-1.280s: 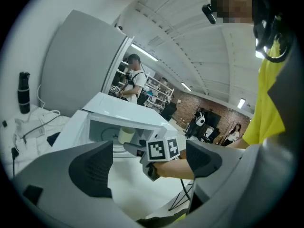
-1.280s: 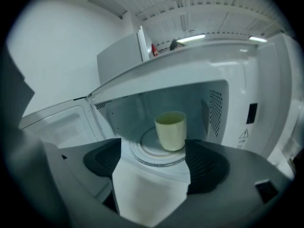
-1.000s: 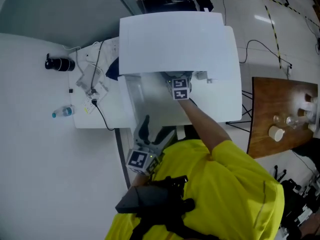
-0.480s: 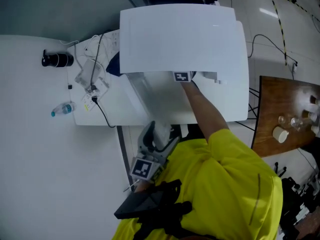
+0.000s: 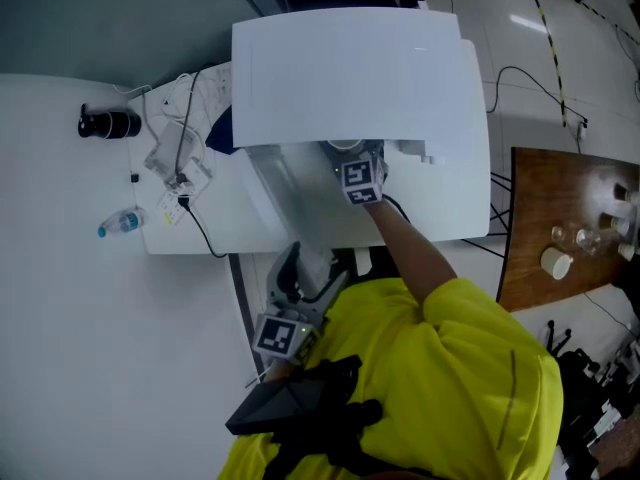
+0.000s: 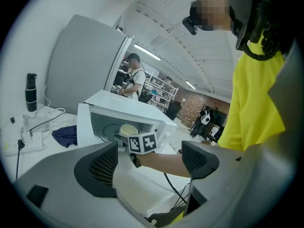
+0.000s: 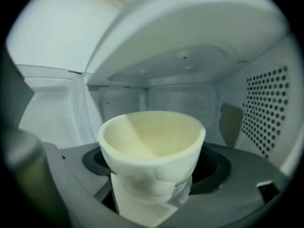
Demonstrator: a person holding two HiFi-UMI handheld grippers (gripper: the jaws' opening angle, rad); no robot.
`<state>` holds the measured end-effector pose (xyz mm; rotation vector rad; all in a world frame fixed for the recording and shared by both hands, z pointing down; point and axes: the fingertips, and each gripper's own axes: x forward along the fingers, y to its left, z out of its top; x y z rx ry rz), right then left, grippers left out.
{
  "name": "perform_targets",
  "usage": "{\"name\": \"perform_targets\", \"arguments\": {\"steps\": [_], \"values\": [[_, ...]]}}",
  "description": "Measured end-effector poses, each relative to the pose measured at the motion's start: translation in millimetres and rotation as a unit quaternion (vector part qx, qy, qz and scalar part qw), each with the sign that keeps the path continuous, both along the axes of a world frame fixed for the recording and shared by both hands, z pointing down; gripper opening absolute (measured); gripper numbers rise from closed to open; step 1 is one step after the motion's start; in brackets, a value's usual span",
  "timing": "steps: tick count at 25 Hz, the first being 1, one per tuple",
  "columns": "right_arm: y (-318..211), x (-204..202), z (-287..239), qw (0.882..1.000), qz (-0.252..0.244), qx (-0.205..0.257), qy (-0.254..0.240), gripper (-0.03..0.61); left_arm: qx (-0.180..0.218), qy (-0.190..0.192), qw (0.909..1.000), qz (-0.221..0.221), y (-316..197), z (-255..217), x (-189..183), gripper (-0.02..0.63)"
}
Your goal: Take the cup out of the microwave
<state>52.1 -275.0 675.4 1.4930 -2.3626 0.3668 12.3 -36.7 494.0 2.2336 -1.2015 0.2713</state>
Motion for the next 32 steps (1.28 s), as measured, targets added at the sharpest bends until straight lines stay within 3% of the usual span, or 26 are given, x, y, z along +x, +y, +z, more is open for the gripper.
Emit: {"name": "perform_targets", "arguments": {"steps": [3,7,10,14,23,27,32], "values": [[54.3,-5.8,-10.1,0.999,-0.042,-0.012,-0.014,0.459,0.003,-0.002,1.0,-0.006,2.0,1.5,-3.6,0.416],[121.9,8.6,-44.4,0.995,-0.084,-0.03,-0.033,0.459,0.019,0.001,0.9987,-0.047,0.5,-2.6,-14.3,0.416],[162.3,30.9,-88.0,0.992,-0.114,-0.031,-0.049,0.459,0.053,-0.005,0.9959,-0.073,0.3,-14.7,-21.4,0.352],[193.4,73.1,-152.4,0.989,-0.128,-0.022,-0.068,0.459,0.089,0.003,0.9903,-0.106,-4.1,-38.1,-19.8,0.213],[199.8,179.1,-219.3,0.994,-0.095,0.02,-0.055,0.459,0.119,0.002,0.989,-0.087,-9.3,-56.4,30.5,0.213],[198.4,162.8,-247.3,0.989,-0.121,0.026,-0.075,0.459,0.131,-0.008,0.9855,-0.108,-8.6,-66.7,25.2,0.213],[210.1,96.4,-280.8,0.979,-0.178,0.051,-0.09,0.46,0.15,-0.011,0.9784,-0.142,-4.1,-90.7,-17.5,0.213]]}}
